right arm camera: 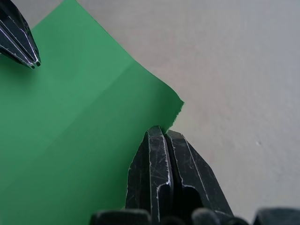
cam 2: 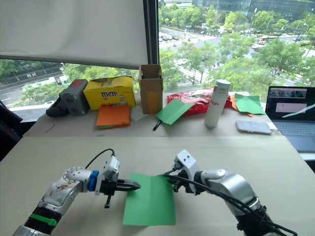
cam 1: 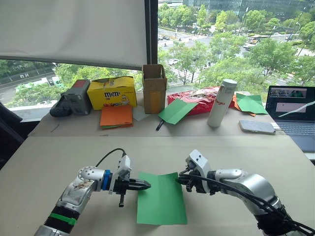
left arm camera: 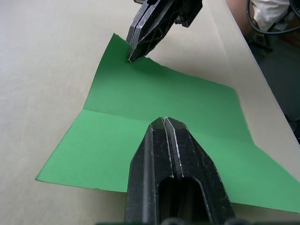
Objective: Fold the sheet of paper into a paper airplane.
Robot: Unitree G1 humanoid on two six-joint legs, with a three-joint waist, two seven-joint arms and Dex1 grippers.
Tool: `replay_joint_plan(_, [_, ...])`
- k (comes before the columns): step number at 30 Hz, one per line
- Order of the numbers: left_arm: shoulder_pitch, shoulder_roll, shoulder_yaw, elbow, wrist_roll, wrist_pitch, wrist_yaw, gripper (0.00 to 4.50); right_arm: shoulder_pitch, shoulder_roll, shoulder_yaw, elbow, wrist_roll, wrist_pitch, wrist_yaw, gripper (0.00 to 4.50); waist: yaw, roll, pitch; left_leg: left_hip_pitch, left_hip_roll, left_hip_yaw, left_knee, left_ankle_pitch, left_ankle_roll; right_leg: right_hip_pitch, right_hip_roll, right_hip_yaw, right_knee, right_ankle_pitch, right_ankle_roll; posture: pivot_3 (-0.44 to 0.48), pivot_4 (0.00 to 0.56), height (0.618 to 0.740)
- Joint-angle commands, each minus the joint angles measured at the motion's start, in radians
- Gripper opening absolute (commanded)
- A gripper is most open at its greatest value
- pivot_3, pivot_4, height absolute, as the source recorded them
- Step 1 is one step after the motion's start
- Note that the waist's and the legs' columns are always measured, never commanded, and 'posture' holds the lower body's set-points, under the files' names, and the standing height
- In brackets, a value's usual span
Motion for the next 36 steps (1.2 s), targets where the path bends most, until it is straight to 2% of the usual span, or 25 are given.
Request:
replay_joint_plan(1, [0.019, -0.004, -0.016, -0.034, 0.027, -0.043, 0.026, 0.00, -0.052, 0.000, 0.033, 0.028, -0.001, -0.045, 0.066, 0.02, 0.001, 0.000, 0.000, 0.000, 0.000, 0.000, 0.000, 0.000, 0.000, 0.000, 0.000, 0.000, 0.000, 0.000, 0.000, 0.000, 0.150, 0.740])
replay_joint_plan(5, [0.050, -0.002, -0.040, -0.026, 0.072, -0.084, 0.057, 0.00, -0.101, -0.003, 0.040, 0.087, -0.017, -0.067, 0.099, 0.02, 0.002, 0.000, 0.000, 0.000, 0.000, -0.001, 0.000, 0.000, 0.000, 0.000, -0.001, 0.000, -0.001, 0.000, 0.000, 0.000, 0.150, 0.740])
replay_joint_plan(10, [0.091, -0.047, -0.021, 0.015, 0.068, -0.114, 0.111, 0.00, -0.136, 0.018, 0.035, 0.128, -0.046, -0.079, 0.085, 0.02, 0.009, 0.000, 0.000, 0.000, 0.000, -0.001, 0.000, 0.000, 0.000, 0.000, -0.003, 0.001, -0.006, 0.000, 0.000, 0.000, 0.150, 0.740])
replay_joint_plan(13, [0.098, -0.052, -0.019, 0.027, 0.077, -0.133, 0.128, 0.00, -0.118, 0.029, 0.013, 0.108, -0.027, -0.052, 0.077, 0.84, 0.011, 0.000, 0.000, -0.001, 0.000, -0.002, 0.000, 0.000, 0.000, 0.000, -0.003, 0.001, -0.006, 0.000, 0.000, 0.000, 0.150, 0.740])
replay_joint_plan(19, [0.093, -0.065, -0.033, 0.062, 0.092, -0.170, 0.154, 0.00, -0.041, 0.060, -0.067, 0.002, 0.008, 0.020, 0.001, 2.85, 0.019, 0.001, -0.001, -0.001, 0.001, -0.002, -0.001, 0.000, -0.001, 0.000, -0.007, 0.004, -0.007, 0.000, 0.000, 0.000, 0.150, 0.740])
replay_joint_plan(25, [0.087, -0.065, -0.033, 0.066, 0.086, -0.173, 0.153, 0.00, 0.027, 0.042, -0.178, -0.100, 0.051, 0.076, -0.033, 2.85, 0.023, 0.002, -0.001, -0.001, 0.000, -0.003, -0.002, 0.000, 0.000, 0.000, -0.008, 0.004, -0.008, 0.000, 0.000, 0.000, 0.150, 0.740])
replay_joint_plan(29, [0.067, -0.062, -0.004, 0.024, 0.024, -0.114, 0.135, 0.00, 0.040, 0.036, -0.251, -0.124, 0.102, 0.094, -0.031, 2.85, 0.022, 0.002, -0.001, -0.001, 0.000, -0.003, -0.002, 0.000, 0.000, 0.000, -0.007, 0.004, -0.008, 0.000, 0.000, 0.000, 0.150, 0.740])
replay_joint_plan(33, [0.049, -0.038, 0.016, -0.034, -0.025, -0.042, 0.113, 0.00, 0.021, 0.047, -0.268, -0.101, 0.144, 0.122, -0.020, 2.85, 0.020, 0.002, -0.001, -0.001, 0.001, -0.003, -0.002, 0.000, 0.000, 0.000, -0.006, 0.003, -0.007, 0.000, 0.000, 0.000, 0.150, 0.740])
replay_joint_plan(36, [0.041, -0.013, 0.006, -0.057, -0.014, -0.029, 0.107, 0.00, -0.019, 0.062, -0.251, -0.052, 0.178, 0.145, 0.003, 2.85, 0.019, 0.002, -0.001, -0.001, 0.001, -0.003, -0.002, 0.000, 0.000, 0.000, -0.006, 0.003, -0.008, 0.000, 0.000, 0.000, 0.150, 0.740])
